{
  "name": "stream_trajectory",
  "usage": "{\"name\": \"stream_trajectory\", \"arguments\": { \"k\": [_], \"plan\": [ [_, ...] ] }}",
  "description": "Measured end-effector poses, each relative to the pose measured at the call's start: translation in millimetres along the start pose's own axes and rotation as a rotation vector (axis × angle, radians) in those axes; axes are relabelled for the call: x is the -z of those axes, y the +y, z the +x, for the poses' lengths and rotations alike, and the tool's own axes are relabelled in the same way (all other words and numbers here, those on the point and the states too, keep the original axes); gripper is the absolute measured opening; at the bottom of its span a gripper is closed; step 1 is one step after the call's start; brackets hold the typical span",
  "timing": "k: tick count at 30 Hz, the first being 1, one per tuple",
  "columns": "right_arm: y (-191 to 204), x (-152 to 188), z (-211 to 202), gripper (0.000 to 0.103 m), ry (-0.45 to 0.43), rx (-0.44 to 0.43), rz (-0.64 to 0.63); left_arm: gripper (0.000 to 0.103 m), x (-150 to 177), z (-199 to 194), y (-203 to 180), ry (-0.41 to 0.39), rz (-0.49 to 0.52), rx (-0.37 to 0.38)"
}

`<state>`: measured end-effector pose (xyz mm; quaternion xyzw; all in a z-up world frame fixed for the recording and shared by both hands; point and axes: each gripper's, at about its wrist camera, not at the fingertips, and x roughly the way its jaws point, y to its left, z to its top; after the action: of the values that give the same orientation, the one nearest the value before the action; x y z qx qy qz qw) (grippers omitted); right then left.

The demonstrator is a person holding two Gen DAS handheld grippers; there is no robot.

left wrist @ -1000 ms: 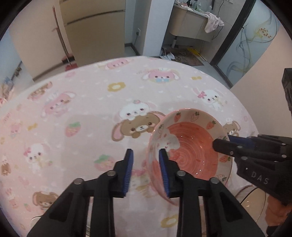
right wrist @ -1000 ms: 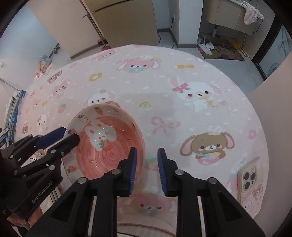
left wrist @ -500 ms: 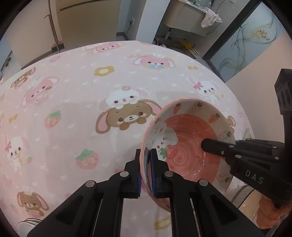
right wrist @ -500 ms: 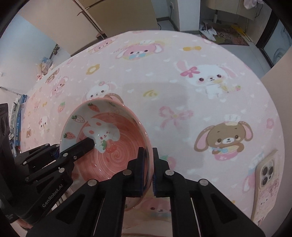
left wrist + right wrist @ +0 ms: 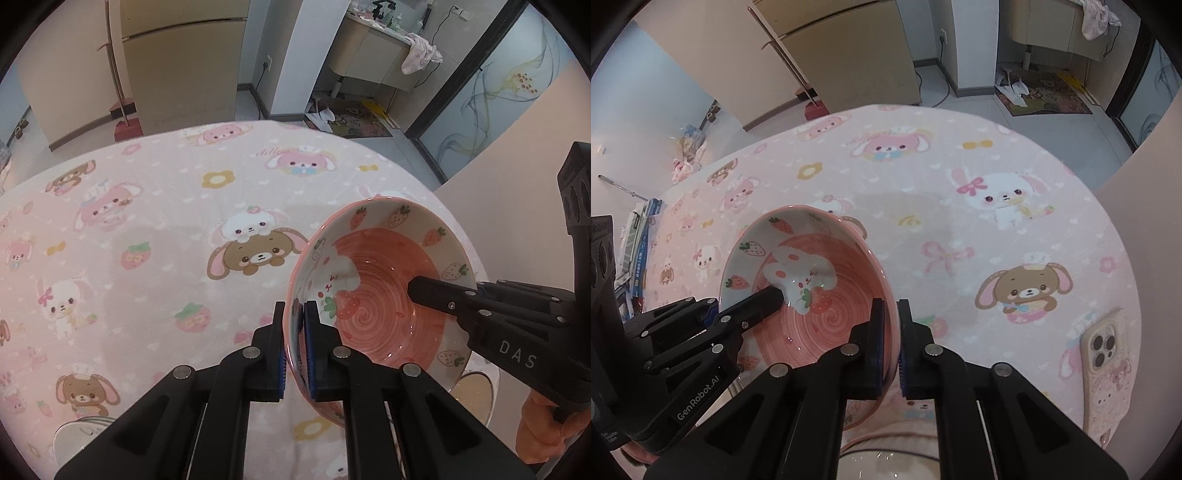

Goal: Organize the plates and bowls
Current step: 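Carry the pink bowl with both grippers toward the white bowl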

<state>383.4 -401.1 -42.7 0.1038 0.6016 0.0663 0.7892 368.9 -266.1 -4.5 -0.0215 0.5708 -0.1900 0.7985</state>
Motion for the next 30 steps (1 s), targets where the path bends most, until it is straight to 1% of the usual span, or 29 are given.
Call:
{"name": "stream_trajectory", "arguments": {
  "k": [5, 9, 14, 16, 18, 23, 25, 28, 30],
  "plan": [
    [5.3, 7.3, -29.6, 0.006, -0.041, -0.021, -0.005, 0.009, 5.8, -33.6, -12.0, -0.038, 0.015, 0.001],
    [8.9, 19.2, -55.0, 0.006, -0.065, -0.019, -0.011, 0.009, 14.0, -59.4, -26.1, -0.064, 0.030, 0.002],
    [3.2, 41.5, -84.1, 0.006, -0.102, -0.025, 0.004, 0.009, 34.4, -82.1, -47.3, -0.074, 0.080, 0.009],
    [-1.9, 52.9, -91.3, 0.006, -0.107, -0.042, 0.014, 0.009, 45.7, -87.4, -54.3, -0.070, 0.093, 0.007],
    [-4.7, 66.1, -95.8, 0.006, -0.105, -0.047, 0.018, 0.009, 54.5, -88.6, -59.3, -0.063, 0.103, 0.017],
    [-9.2, 94.8, -103.9, 0.006, -0.104, -0.013, 0.009, 0.009, 81.7, -87.5, -74.6, -0.056, 0.137, 0.033],
    [-12.5, 103.7, -105.2, 0.006, -0.104, 0.002, 0.001, 0.009, 93.7, -81.0, -76.6, -0.054, 0.139, 0.049],
    [-22.3, 113.1, -100.2, 0.007, -0.091, 0.019, 0.007, 0.009, 108.5, -65.5, -80.6, -0.016, 0.141, 0.098],
    [-26.6, 119.2, -95.0, 0.007, -0.079, 0.037, 0.005, 0.009, 114.4, -55.7, -84.3, -0.003, 0.148, 0.097]
  ]
}}
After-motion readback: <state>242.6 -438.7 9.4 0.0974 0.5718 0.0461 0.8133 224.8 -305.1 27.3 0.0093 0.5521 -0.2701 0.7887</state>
